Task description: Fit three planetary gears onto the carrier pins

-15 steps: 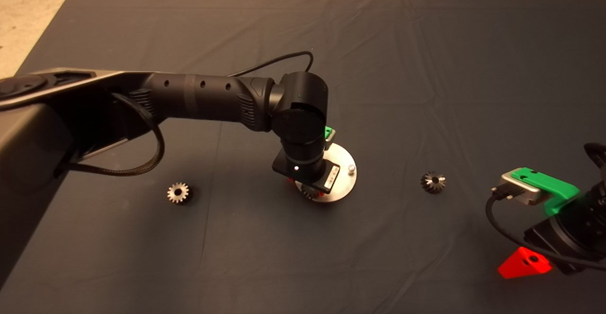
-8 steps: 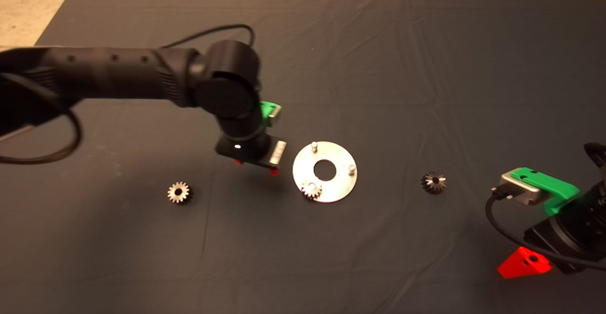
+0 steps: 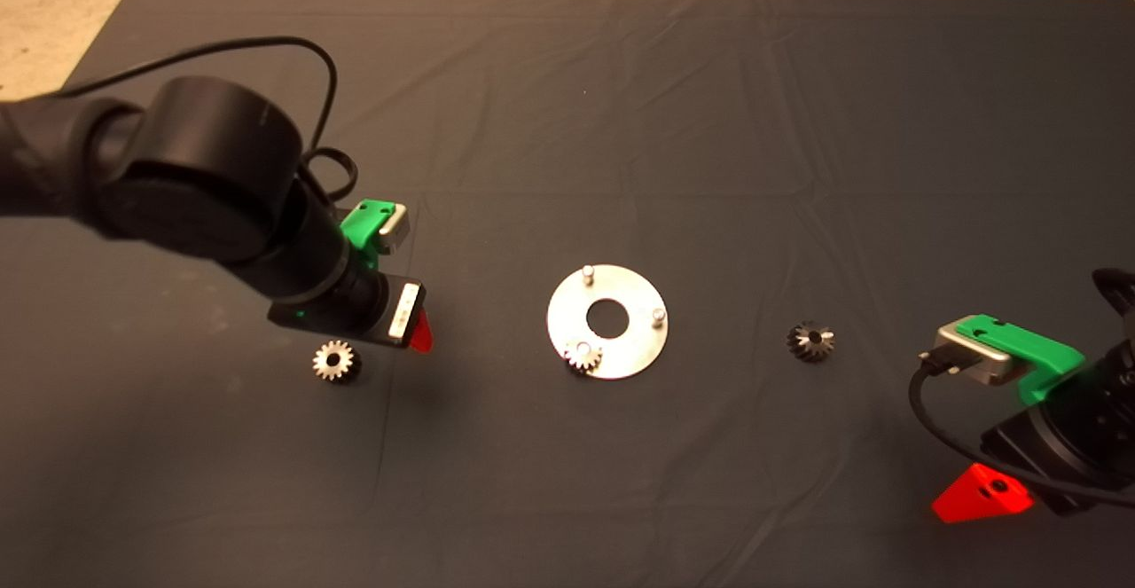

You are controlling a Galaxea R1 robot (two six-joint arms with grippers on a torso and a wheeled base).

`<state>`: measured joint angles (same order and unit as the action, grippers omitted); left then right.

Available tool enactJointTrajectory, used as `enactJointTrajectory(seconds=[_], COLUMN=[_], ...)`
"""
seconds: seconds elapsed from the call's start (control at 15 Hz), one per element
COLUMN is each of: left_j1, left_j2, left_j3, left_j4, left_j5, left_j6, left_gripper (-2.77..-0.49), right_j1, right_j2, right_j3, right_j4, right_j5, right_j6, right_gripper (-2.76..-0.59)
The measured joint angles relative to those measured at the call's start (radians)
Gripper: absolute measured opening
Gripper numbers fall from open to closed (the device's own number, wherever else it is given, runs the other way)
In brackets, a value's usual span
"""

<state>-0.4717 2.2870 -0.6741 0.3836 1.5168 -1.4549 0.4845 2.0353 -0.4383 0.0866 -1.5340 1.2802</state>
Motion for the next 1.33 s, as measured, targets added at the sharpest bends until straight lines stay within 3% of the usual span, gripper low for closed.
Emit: enactJointTrajectory(seconds=[0.07, 0.13, 0.6, 1.13, 1.33], left_j1=[-0.006, -0.009, -0.007, 0.056, 0.104], left_j2=[-0.025, -0.044, -0.093, -0.183, -0.185], left_j3=[0.01, 0.015, 0.042, 0.038, 0.001], left_j4=[0.041, 0.064, 0.085, 0.095, 0.111], left_j5=[0.002, 0.007, 0.003, 0.007, 0.005], left_j6=[-0.008, -0.019, -0.032, -0.034, -0.041], left_gripper=[-1.11, -1.08, -0.74, -0.67, -0.67], right_j1=[0.0, 0.0, -0.003, -0.003, -0.003], right_j2=[0.0, 0.001, -0.001, -0.001, -0.001], right_j3=[0.0, 0.0, 0.0, 0.0, 0.0], right_j4=[0.0, 0.0, 0.0, 0.0, 0.0], right_j5=[0.0, 0.002, 0.001, 0.003, 0.002], right_j6=[0.0, 0.0, 0.0, 0.0, 0.0], right_gripper=[-0.61, -0.61, -0.61, -0.61, -0.61])
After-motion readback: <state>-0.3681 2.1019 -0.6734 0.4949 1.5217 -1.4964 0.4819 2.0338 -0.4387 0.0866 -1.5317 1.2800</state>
